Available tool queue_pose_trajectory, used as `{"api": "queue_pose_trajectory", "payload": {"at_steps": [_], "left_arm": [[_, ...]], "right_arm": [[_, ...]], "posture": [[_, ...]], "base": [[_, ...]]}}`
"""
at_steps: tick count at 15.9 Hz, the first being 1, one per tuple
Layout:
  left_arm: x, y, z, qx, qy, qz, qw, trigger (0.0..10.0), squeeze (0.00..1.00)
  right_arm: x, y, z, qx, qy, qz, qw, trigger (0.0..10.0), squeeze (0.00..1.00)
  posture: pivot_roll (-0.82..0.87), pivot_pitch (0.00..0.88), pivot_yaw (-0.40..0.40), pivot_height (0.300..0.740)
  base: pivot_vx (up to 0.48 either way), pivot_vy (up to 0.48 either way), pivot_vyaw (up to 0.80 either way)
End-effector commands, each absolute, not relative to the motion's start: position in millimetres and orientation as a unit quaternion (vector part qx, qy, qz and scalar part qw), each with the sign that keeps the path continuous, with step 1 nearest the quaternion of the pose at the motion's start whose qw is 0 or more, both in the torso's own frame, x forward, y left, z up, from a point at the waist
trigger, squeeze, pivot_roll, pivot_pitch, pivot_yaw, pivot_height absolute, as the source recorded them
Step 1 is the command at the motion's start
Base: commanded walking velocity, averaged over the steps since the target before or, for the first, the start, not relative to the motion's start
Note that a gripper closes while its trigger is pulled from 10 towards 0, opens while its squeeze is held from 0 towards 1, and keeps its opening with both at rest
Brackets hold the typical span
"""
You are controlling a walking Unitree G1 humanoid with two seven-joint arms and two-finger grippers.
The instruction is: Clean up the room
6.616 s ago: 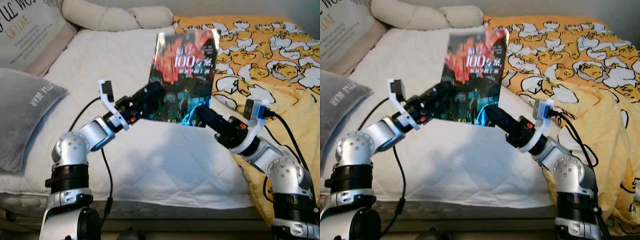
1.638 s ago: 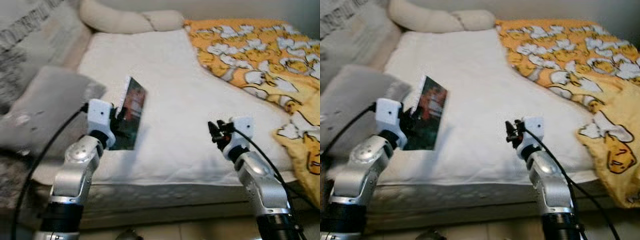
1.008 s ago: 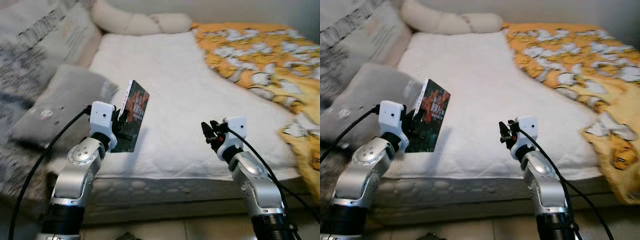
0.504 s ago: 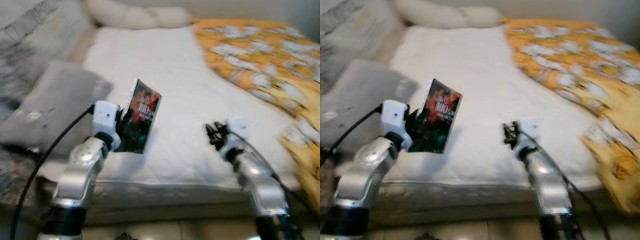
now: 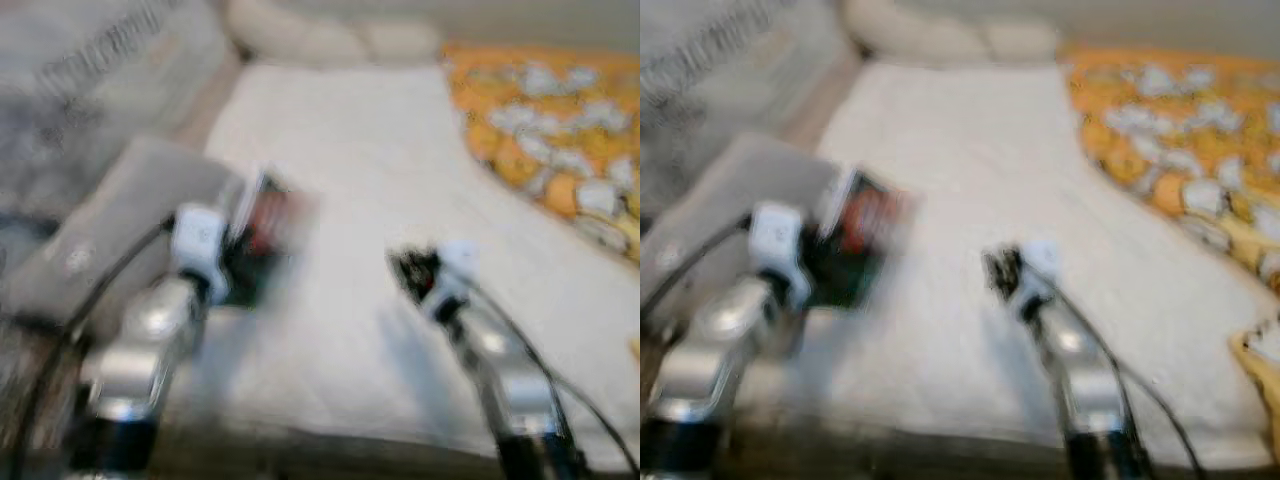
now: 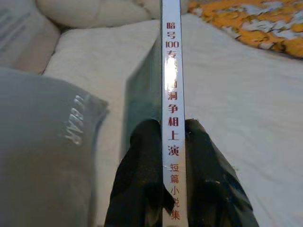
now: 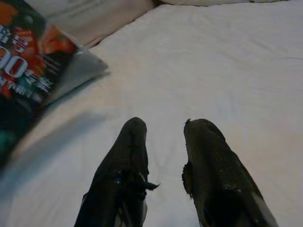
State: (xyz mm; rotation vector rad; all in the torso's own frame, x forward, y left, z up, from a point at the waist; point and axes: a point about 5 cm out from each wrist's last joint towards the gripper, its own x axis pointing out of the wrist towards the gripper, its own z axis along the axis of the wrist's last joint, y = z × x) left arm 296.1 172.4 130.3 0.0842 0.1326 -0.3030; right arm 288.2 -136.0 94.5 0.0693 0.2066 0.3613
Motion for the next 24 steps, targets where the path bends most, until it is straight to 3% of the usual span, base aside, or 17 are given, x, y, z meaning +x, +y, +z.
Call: {"api": "queue_pose_trajectory", "payload": {"at_steps": [1, 9, 14, 24], "left_arm": [[298.7, 160.5, 143.4, 0.038, 0.039, -0.177, 0.983, 10.0, 0.0], [303.8, 166.9, 134.2, 0.002, 0.102, -0.223, 0.97, 10.0, 0.0], [328.4, 155.5, 129.6, -0.073, 0.143, -0.263, 0.951, 10.0, 0.0], [328.4, 155.5, 129.6, -0.073, 0.143, -0.263, 0.951, 10.0, 0.0]], "right_arm": [[286.5, -149.4, 95.0, 0.028, 0.106, 0.16, 0.981, 10.0, 0.0], [283.2, -164.2, 105.7, 0.039, 0.114, 0.2, 0.972, 10.0, 0.0], [278.4, -172.3, 117.7, 0.047, 0.128, 0.258, 0.957, 10.0, 0.0], [278.4, -172.3, 117.7, 0.047, 0.128, 0.258, 0.957, 10.0, 0.0]], "posture": [[0.05, 0.0, 0.027, 0.74], [0.03, 0.0, 0.037, 0.74], [0.01, 0.0, 0.036, 0.74], [0.01, 0.0, 0.036, 0.74]], "base": [[0.0, 0.0, 0.0], [0.0, 0.0, 0.0], [0.0, 0.0, 0.0], [0.0, 0.0, 0.0]]}}
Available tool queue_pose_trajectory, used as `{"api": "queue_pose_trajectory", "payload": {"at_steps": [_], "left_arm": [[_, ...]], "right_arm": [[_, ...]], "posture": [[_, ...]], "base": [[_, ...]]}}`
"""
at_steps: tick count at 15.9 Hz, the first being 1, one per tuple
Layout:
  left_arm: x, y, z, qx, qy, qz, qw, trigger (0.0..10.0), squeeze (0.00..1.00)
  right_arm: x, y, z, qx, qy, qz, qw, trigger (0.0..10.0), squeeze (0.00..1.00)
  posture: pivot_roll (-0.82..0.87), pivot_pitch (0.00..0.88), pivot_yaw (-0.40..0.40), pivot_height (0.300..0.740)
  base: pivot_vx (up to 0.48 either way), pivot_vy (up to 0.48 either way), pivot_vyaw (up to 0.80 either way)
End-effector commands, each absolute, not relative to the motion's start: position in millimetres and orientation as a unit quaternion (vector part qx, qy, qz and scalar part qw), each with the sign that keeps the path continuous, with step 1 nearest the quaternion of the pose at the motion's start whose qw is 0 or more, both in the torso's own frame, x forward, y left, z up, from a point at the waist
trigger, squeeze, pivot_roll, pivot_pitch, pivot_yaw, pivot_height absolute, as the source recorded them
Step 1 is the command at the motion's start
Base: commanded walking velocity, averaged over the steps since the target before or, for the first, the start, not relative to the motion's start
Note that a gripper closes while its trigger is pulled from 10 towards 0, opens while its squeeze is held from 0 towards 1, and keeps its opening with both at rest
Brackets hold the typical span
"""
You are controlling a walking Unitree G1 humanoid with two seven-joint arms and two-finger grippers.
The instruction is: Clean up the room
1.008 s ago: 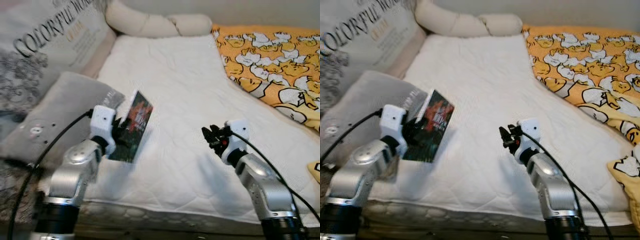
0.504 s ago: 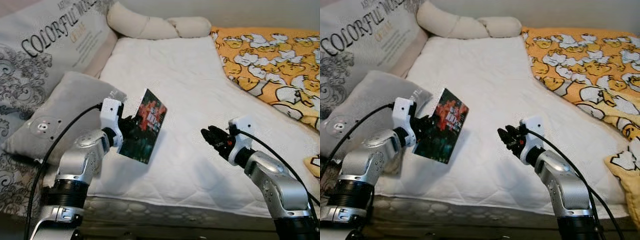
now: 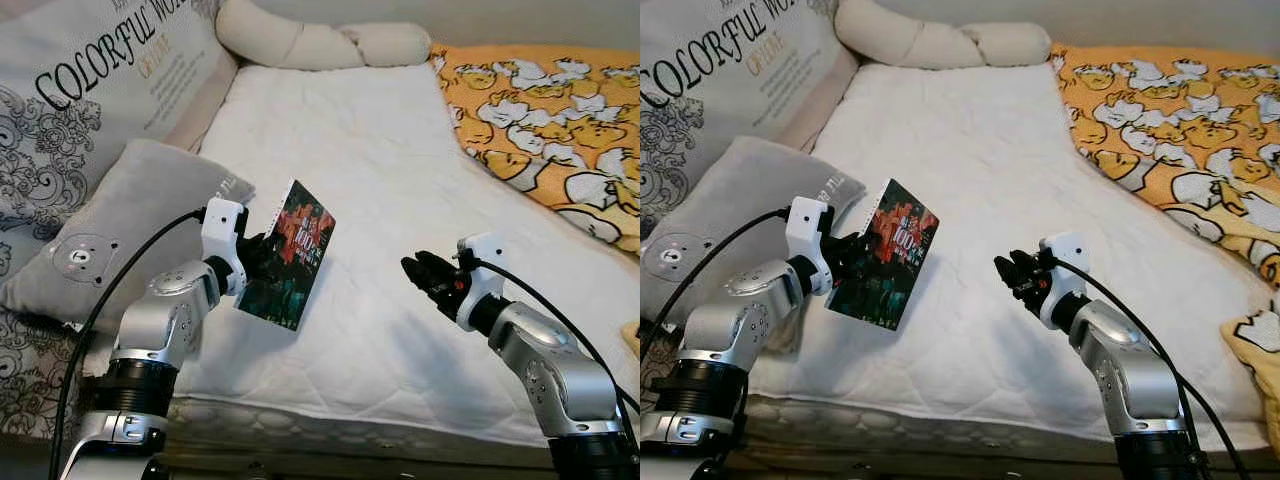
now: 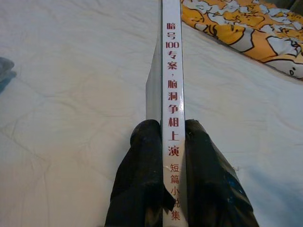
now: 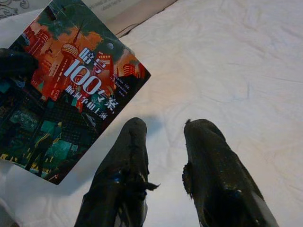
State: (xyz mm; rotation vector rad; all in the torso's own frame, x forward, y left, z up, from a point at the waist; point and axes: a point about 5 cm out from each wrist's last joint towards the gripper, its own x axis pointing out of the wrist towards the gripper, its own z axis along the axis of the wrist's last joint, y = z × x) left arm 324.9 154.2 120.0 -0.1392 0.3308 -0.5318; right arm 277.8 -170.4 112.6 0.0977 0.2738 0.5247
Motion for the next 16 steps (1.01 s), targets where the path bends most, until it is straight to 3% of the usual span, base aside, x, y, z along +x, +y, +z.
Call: {"api": "queue_pose_trajectory", "payload": {"at_steps": [1, 7, 8, 16], "left_arm": [[328.4, 155.5, 129.6, -0.073, 0.143, -0.263, 0.951, 10.0, 0.0], [333.2, 154.5, 128.4, -0.085, 0.147, -0.266, 0.949, 10.0, 0.0], [353.4, 142.5, 104.4, -0.123, 0.191, -0.255, 0.94, 10.0, 0.0], [361.7, 141.0, 90.2, -0.137, 0.22, -0.247, 0.934, 10.0, 0.0]], "right_arm": [[278.4, -172.3, 117.7, 0.047, 0.128, 0.258, 0.957, 10.0, 0.0], [277.4, -172.9, 119.0, 0.05, 0.134, 0.266, 0.953, 10.0, 0.0], [265.6, -163.8, 133.2, 0.033, 0.146, 0.326, 0.934, 10.0, 0.0], [259.7, -158.7, 141.6, 0.031, 0.162, 0.354, 0.921, 10.0, 0.0]], "posture": [[0.01, 0.0, 0.036, 0.74], [0.01, 0.0, 0.036, 0.74], [-0.12, 0.0, -0.004, 0.74], [-0.12, 0.0, -0.008, 0.74]], "base": [[0.0, 0.0, 0.0], [0.0, 0.0, 0.0], [0.0, 0.0, 0.0], [0.0, 0.0, 0.0]]}}
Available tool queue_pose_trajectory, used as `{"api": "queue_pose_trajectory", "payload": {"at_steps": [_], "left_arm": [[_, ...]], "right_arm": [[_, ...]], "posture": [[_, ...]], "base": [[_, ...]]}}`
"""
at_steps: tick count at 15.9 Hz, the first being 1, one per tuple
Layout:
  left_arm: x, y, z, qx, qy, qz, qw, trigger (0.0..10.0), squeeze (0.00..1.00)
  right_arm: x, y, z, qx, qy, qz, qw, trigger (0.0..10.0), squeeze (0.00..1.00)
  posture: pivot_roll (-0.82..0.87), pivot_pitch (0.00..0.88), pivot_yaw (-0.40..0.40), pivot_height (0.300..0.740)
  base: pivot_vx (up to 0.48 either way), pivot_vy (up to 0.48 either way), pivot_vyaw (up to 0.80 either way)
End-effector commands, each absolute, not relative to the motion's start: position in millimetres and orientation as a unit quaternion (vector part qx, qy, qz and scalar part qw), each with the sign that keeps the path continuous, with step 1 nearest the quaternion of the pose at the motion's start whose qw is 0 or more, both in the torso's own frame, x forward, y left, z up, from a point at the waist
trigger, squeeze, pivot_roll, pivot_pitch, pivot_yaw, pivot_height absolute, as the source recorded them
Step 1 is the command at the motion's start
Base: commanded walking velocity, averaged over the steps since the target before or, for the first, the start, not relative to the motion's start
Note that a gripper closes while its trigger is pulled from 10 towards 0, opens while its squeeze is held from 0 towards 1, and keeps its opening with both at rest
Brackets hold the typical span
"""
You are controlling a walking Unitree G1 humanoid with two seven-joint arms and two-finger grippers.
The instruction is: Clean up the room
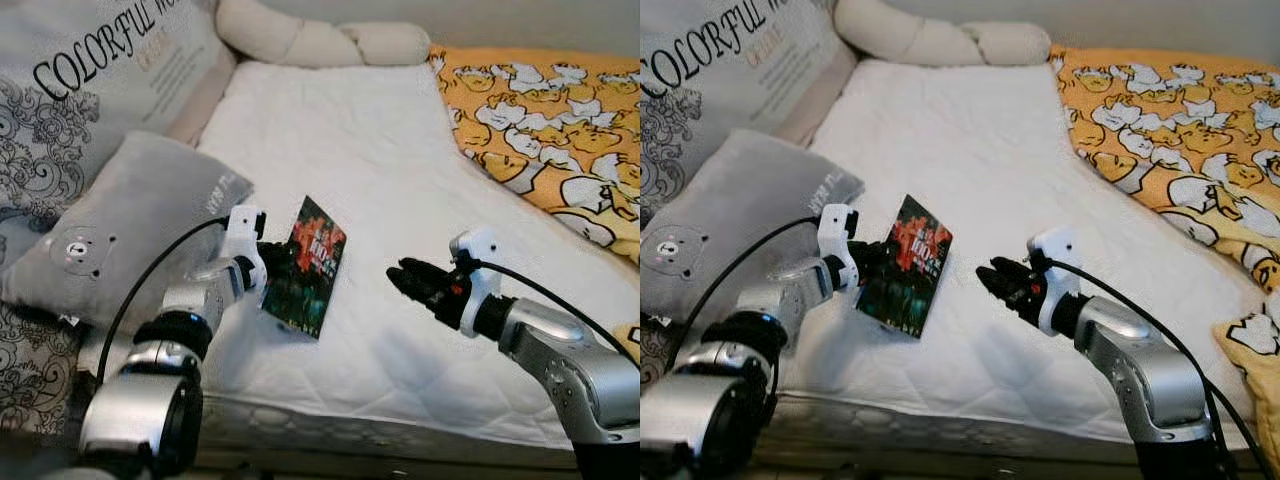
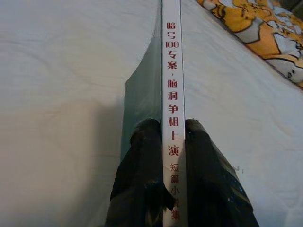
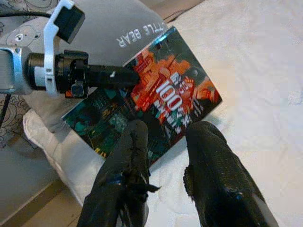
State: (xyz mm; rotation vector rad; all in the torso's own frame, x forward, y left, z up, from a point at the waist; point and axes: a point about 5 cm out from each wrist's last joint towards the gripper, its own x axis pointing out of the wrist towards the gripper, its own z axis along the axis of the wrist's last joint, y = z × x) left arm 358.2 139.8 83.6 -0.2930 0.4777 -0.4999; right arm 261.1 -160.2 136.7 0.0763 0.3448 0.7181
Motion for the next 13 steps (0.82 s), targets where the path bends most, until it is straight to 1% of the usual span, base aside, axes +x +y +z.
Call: {"api": "queue_pose_trajectory", "payload": {"at_steps": [1, 4, 6, 7, 9, 11, 12, 13], "left_arm": [[362.8, 143.9, 88.9, -0.144, 0.222, -0.231, 0.936, 10.0, 0.0], [366.7, 146.3, 89.5, -0.187, 0.212, -0.192, 0.94, 10.0, 0.0], [375.8, 133.9, 108.6, -0.264, 0.18, -0.218, 0.922, 10.0, 0.0], [381.1, 125.7, 122.6, -0.327, 0.159, -0.239, 0.901, 10.0, 0.0], [382.4, 118.6, 130.5, -0.388, 0.154, -0.263, 0.87, 10.0, 0.0], [374.8, 114.9, 113.5, -0.314, 0.201, -0.275, 0.886, 10.0, 0.0], [367.5, 115.7, 94.9, -0.229, 0.24, -0.261, 0.907, 10.0, 0.0], [360.6, 118.5, 79.4, -0.162, 0.267, -0.247, 0.917, 10.0, 0.0]], "right_arm": [[258.0, -159.5, 142.1, 0.029, 0.166, 0.357, 0.919, 10.0, 0.0], [252.1, -164.5, 140.3, 0.013, 0.185, 0.341, 0.922, 10.0, 0.0], [247.3, -166.1, 140.7, 0.016, 0.191, 0.335, 0.923, 10.0, 0.0], [244.2, -166.9, 141.5, 0.017, 0.193, 0.334, 0.923, 10.0, 0.0], [240.6, -169.0, 140.6, 0.019, 0.198, 0.329, 0.923, 10.0, 0.0], [240.3, -169.2, 140.8, 0.019, 0.199, 0.326, 0.924, 10.0, 0.0], [240.0, -168.5, 141.5, 0.019, 0.199, 0.326, 0.924, 10.0, 0.0], [239.2, -167.4, 142.0, 0.02, 0.2, 0.326, 0.924, 10.0, 0.0]], "posture": [[-0.13, 0.0, -0.013, 0.74], [-0.16, 0.0, -0.021, 0.74], [-0.19, 0.0, -0.021, 0.74], [-0.19, 0.0, -0.018, 0.74], [-0.2, 0.0, -0.013, 0.74], [-0.2, 0.0, -0.01, 0.74], [-0.2, 0.001, -0.009, 0.74], [-0.21, 0.004, -0.009, 0.74]], "base": [[0.0, 0.0, 0.0], [0.0, 0.0, 0.0], [0.0, 0.0, 0.0], [0.0, 0.0, 0.0], [0.0, 0.0, 0.0], [0.0, 0.0, 0.0], [0.0, 0.0, 0.0], [0.0, 0.0, 0.0]]}}
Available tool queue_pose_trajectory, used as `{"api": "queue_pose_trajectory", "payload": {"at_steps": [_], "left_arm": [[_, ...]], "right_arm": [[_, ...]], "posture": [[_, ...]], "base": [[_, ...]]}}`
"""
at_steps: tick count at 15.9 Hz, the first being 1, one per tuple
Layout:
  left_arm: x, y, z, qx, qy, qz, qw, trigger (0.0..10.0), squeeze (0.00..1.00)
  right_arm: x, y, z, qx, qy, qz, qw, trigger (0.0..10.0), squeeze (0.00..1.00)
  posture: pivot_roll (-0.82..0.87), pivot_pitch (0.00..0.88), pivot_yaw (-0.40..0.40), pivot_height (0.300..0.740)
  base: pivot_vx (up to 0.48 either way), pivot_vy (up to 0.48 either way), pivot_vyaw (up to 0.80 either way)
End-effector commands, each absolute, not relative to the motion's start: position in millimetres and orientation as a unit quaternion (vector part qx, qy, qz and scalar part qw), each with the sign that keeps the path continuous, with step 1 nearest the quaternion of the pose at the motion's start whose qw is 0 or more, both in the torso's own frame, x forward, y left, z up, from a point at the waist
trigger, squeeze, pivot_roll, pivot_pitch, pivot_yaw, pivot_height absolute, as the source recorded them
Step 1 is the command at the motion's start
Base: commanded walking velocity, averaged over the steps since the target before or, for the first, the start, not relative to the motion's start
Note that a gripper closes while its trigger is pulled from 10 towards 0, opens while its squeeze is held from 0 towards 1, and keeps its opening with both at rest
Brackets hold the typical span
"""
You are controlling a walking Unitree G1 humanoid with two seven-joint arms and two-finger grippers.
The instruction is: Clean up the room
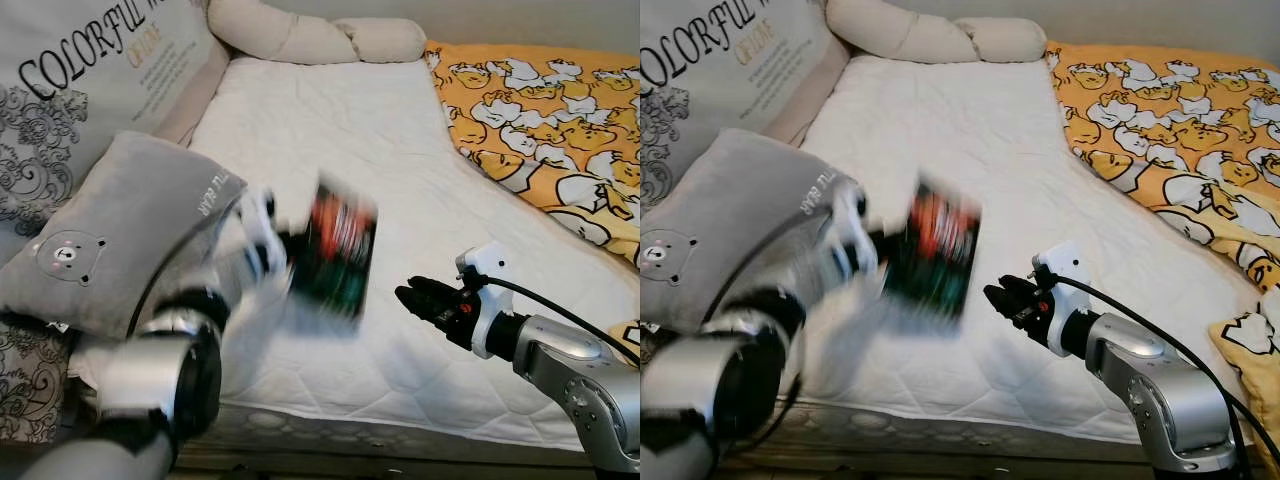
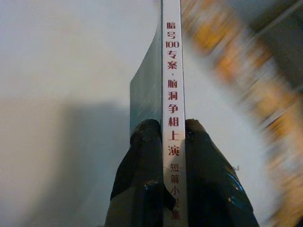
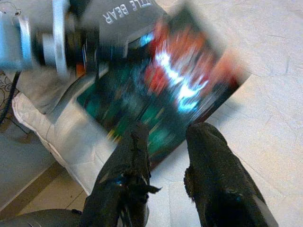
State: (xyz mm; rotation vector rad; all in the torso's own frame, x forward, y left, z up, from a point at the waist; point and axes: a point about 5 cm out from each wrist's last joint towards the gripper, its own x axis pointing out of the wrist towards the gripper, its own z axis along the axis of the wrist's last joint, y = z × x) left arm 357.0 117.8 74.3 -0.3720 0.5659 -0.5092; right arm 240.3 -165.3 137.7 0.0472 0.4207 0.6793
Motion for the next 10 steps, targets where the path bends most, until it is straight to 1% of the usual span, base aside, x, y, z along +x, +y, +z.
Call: {"api": "queue_pose_trajectory", "payload": {"at_steps": [1, 2, 3, 6, 8, 10], "left_arm": [[355.9, 122.4, 69.3, -0.112, 0.282, -0.234, 0.924, 10.0, 0.0], [352.1, 126.5, 61.1, -0.055, 0.291, -0.221, 0.929, 10.0, 0.0], [350.4, 130.2, 56.3, -0.023, 0.295, -0.2, 0.934, 10.0, 0.0], [352.5, 134.8, 56.6, -0.011, 0.284, -0.156, 0.946, 10.0, 0.0], [358.3, 137.6, 63.5, -0.008, 0.258, -0.118, 0.959, 10.0, 0.0], [360.1, 139.4, 65.8, -0.001, 0.25, -0.105, 0.963, 10.0, 0.0]], "right_arm": [[238.0, -166.5, 141.8, 0.02, 0.203, 0.327, 0.923, 10.0, 0.0], [236.3, -165.5, 141.3, 0.02, 0.205, 0.328, 0.922, 10.0, 0.0], [234.6, -164.8, 141.3, 0.019, 0.207, 0.328, 0.921, 10.0, 0.0], [232.5, -163.3, 141.8, 0.021, 0.208, 0.328, 0.921, 10.0, 0.0], [231.0, -159.0, 141.3, 0.023, 0.21, 0.331, 0.919, 10.0, 0.0], [231.0, -158.0, 142.0, 0.023, 0.21, 0.331, 0.919, 10.0, 0.0]], "posture": [[-0.21, 0.008, -0.01, 0.74], [-0.22, 0.011, -0.009, 0.74], [-0.22, 0.01, -0.006, 0.74], [-0.23, 0.013, -0.006, 0.74], [-0.23, 0.016, -0.009, 0.74], [-0.24, 0.016, -0.01, 0.74]], "base": [[0.0, 0.0, 0.0], [0.0, 0.0, 0.0], [0.0, 0.0, 0.0], [0.0, 0.0, 0.0], [0.0, 0.0, 0.0], [0.0, 0.0, 0.0]]}}
